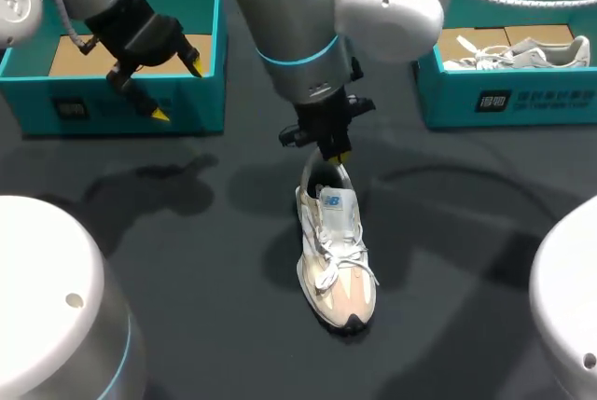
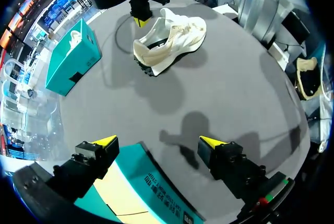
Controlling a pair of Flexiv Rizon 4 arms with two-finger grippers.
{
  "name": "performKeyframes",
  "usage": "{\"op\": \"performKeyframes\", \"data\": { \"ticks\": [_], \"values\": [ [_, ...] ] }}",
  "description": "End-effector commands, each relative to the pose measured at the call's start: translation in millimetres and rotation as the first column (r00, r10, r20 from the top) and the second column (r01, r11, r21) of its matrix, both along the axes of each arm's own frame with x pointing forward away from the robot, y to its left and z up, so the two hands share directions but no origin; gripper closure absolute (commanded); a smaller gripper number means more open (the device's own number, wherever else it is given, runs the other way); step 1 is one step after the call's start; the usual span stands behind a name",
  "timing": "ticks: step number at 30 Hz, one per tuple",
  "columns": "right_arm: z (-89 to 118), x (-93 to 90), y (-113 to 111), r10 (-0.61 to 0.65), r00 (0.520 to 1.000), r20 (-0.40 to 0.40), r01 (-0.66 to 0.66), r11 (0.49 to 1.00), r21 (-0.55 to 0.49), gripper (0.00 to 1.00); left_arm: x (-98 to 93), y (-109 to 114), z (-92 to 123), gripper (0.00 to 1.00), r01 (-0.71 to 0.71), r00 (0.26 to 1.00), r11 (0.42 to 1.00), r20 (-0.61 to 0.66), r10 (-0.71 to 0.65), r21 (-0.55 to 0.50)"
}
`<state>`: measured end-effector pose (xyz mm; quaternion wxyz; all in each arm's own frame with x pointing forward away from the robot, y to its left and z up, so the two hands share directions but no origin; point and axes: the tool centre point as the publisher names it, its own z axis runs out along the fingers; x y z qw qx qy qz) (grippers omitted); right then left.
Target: Take the shoe out of the shoebox, open the shoe tongue, remove and reinsert the insole, then place the shoe into the shoebox
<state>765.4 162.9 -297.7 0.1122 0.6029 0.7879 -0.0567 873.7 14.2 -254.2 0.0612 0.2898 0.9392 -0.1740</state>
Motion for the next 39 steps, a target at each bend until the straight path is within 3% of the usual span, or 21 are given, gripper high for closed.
{"op": "performKeyframes", "data": {
  "ticks": [1,13,23,31,35,39],
  "values": [
    [-20,-0.2,10,-0.010,1.000,0.007,0.010,1.000,-0.014,1.00,-0.6,1,0,0.00,0.000,1.000,1.000,0.001,0.000,0.002],
    [-55,2.0,11,-0.012,1.000,-0.015,0.012,0.999,-0.052,1.00,-0.6,1,0,0.00,0.000,1.000,1.000,0.001,0.000,0.002],
    [-82,-1.2,-6,-0.051,0.998,-0.024,0.048,0.993,-0.107,1.00,-0.6,1,0,0.00,0.000,1.000,1.000,0.001,0.000,0.002],
    [-107,5.0,-11,-0.036,0.997,-0.073,0.032,0.998,-0.057,1.00,-0.6,1,0,0.00,0.000,1.000,1.000,0.001,0.000,0.002],
    [-107,8.1,-5,0.000,0.997,-0.076,-0.003,0.999,-0.034,1.00,-0.6,1,0,0.00,0.000,1.000,1.000,0.001,0.000,0.002],
    [-87,10.3,2,0.022,0.999,-0.042,-0.025,0.998,-0.062,1.00,-0.6,1,0,0.00,0.000,1.000,1.000,0.001,0.000,0.002]
  ]
}}
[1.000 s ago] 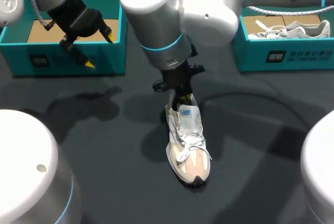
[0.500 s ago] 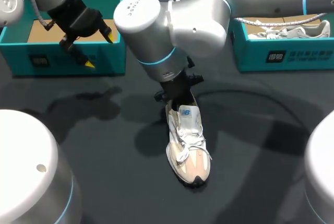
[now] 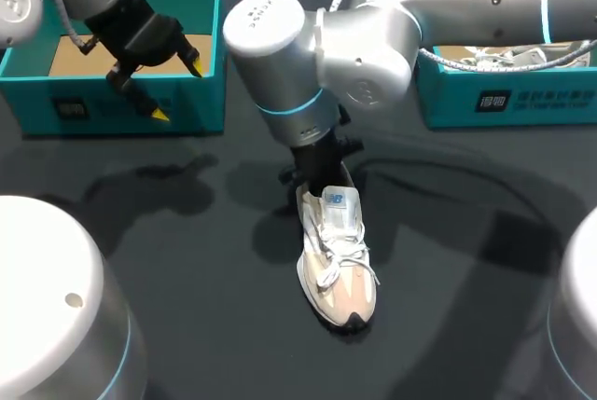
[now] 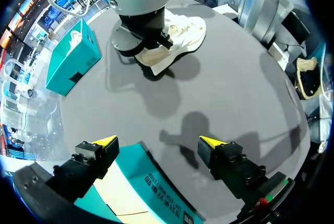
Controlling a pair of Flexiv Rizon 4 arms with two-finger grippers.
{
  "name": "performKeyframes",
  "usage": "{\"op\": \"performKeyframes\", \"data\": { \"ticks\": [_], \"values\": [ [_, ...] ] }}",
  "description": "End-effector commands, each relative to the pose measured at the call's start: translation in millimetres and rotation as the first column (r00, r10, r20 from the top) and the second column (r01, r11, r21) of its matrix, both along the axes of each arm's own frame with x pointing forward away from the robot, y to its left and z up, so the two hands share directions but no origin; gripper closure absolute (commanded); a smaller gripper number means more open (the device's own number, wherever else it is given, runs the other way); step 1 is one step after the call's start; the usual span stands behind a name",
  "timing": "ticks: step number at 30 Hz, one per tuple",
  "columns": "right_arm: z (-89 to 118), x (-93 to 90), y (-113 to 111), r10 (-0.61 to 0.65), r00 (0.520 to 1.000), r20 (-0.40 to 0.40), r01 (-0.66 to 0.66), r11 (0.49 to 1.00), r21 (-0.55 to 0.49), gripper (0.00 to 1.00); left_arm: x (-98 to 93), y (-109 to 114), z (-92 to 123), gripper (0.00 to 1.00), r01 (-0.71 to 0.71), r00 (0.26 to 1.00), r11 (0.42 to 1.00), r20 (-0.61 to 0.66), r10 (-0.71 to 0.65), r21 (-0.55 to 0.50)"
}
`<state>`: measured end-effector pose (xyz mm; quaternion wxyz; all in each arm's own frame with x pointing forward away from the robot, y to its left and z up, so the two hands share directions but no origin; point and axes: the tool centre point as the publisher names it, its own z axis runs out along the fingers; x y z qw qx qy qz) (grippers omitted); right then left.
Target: Take the shoe out of the shoebox, open the shoe tongue, remove and reinsert the insole, then place the shoe into the shoebox
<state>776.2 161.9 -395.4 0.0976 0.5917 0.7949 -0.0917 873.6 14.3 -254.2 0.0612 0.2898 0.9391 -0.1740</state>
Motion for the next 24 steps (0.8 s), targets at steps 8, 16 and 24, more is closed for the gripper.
{"op": "performKeyframes", "data": {
  "ticks": [8,16,24],
  "values": [
    [31,2.2,2,-0.020,0.998,0.054,0.020,1.000,0.008,1.00,-0.5,1,0,0.00,0.000,1.000,1.000,0.001,0.000,0.002],
    [-4,4.0,-2,-0.043,0.998,-0.045,0.048,0.993,0.111,1.00,-0.5,1,0,0.00,0.000,1.000,1.000,0.001,0.000,0.002],
    [-18,-3.6,1,-0.052,0.993,-0.104,0.071,0.979,0.190,1.00,-0.5,1,0,0.00,0.000,1.000,1.000,0.001,0.000,0.002]
  ]
}}
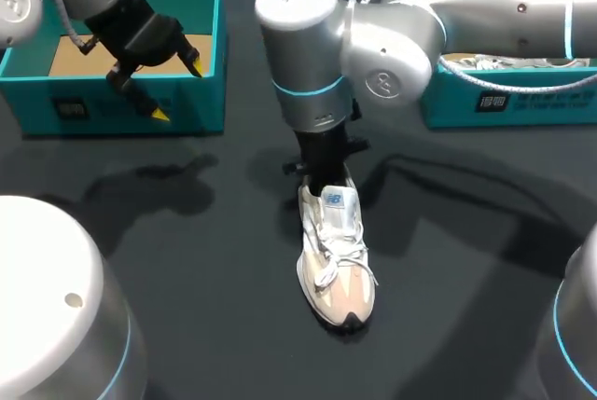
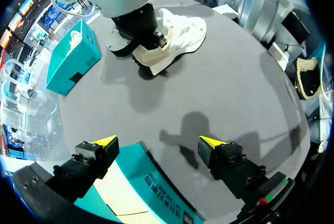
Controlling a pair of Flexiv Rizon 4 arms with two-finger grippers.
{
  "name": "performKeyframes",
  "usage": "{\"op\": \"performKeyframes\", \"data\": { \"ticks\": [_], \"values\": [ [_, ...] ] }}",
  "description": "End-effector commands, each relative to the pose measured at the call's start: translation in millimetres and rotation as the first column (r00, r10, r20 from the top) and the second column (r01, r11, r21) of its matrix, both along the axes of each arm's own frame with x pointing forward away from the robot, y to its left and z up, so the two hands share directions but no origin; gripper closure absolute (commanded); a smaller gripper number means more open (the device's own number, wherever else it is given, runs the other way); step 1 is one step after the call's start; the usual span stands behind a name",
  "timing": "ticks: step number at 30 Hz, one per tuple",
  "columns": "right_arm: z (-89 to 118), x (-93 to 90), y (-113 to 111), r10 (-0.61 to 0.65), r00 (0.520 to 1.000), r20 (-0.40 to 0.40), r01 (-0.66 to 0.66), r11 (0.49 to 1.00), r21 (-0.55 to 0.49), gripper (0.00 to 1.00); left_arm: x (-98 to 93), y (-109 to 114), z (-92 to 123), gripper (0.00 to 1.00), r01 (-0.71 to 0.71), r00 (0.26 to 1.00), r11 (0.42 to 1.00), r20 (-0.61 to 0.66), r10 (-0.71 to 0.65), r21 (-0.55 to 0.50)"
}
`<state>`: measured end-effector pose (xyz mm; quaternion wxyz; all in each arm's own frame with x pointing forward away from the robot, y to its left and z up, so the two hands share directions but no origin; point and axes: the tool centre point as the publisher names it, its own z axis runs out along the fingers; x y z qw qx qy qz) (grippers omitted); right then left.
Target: Take the shoe out of the shoebox, open the shoe tongue, remove and reinsert the insole, then place the shoe into the shoebox
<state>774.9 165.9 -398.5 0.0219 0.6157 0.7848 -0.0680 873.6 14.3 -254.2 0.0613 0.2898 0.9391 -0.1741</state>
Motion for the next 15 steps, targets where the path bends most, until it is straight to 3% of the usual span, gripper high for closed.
{"op": "performKeyframes", "data": {
  "ticks": [1,11,15],
  "values": [
    [-11,-3.0,-1,-0.005,1.000,-0.013,0.006,0.998,0.066,1.00,-0.5,1,0,0.00,0.000,1.000,1.000,0.001,0.000,0.002],
    [37,-4.6,5,-0.032,0.998,-0.054,0.033,0.999,0.021,1.00,-0.5,1,0,0.00,0.000,1.000,1.000,0.001,0.000,0.002],
    [44,-5.8,7,-0.038,0.995,-0.088,0.040,0.999,0.023,1.00,-0.5,1,0,0.00,0.000,1.000,1.000,0.001,0.000,0.002]
  ]
}}
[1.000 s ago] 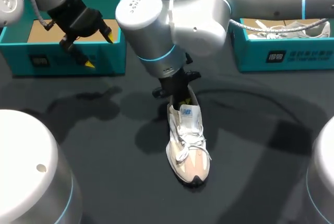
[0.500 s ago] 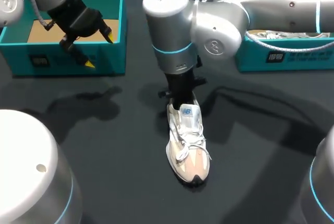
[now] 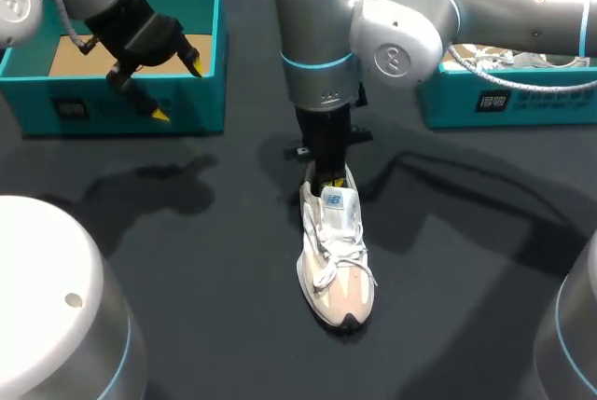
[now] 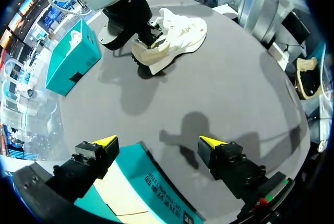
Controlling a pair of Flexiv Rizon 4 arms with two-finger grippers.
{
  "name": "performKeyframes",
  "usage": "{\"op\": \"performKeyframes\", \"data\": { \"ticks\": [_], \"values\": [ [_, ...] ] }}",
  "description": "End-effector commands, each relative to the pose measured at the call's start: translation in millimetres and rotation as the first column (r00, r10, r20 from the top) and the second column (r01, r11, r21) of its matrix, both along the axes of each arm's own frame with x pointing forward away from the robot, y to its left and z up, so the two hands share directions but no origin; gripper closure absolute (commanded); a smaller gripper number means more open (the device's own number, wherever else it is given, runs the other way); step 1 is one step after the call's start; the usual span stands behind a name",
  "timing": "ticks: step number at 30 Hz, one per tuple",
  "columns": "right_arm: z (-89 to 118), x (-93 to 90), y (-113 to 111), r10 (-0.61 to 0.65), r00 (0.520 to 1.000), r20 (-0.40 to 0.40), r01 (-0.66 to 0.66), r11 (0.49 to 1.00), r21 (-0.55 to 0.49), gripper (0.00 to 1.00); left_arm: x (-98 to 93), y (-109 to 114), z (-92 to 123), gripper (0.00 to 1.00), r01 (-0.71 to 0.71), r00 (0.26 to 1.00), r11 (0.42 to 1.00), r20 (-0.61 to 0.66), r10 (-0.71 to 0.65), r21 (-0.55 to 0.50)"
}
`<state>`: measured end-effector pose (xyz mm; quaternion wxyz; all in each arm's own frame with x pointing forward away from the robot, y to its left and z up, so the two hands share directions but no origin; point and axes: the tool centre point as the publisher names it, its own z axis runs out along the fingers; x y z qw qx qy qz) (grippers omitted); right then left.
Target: Take the shoe out of the shoebox, open the shoe tongue, remove and reinsert the insole, then place the shoe into the shoebox
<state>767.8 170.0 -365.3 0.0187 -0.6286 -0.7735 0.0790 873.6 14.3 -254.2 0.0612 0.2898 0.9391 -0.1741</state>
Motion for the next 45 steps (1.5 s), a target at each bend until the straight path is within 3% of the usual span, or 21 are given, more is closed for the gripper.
{"op": "performKeyframes", "data": {
  "ticks": [1,9,19,24,34,39,45],
  "values": [
    [12,1.0,4,0.001,1.000,-0.018,-0.001,1.000,-0.005,1.00,-0.5,1,0,0.00,0.000,1.000,1.000,0.001,0.000,0.002],
    [14,-9.6,1,-0.036,0.997,-0.072,0.037,0.999,0.011,1.00,-0.5,1,0,0.00,0.000,1.000,1.000,0.001,0.000,0.002],
    [15,-26.4,2,-0.086,0.990,-0.109,0.089,0.996,0.025,0.87,-0.5,1,0,0.00,0.000,1.000,1.000,0.001,0.000,0.002],
    [17,-32.6,7,-0.102,0.984,-0.146,0.105,0.994,0.014,0.67,-0.5,1,0,0.00,0.000,1.000,1.000,0.001,0.000,0.002],
    [15,-39.2,13,-0.120,0.977,-0.173,0.126,0.992,0.020,0.47,-0.5,1,0,0.00,0.000,1.000,1.000,0.001,0.000,0.002],
    [14,-41.8,13,-0.127,0.976,-0.178,0.134,0.991,0.028,0.00,-0.5,1,0,0.00,0.000,1.000,1.000,0.001,0.000,0.002],
    [13,-45.0,12,-0.135,0.975,-0.175,0.144,0.989,0.036,0.00,-0.5,1,0,0.00,0.000,1.000,1.000,0.001,0.000,0.002]
  ]
}}
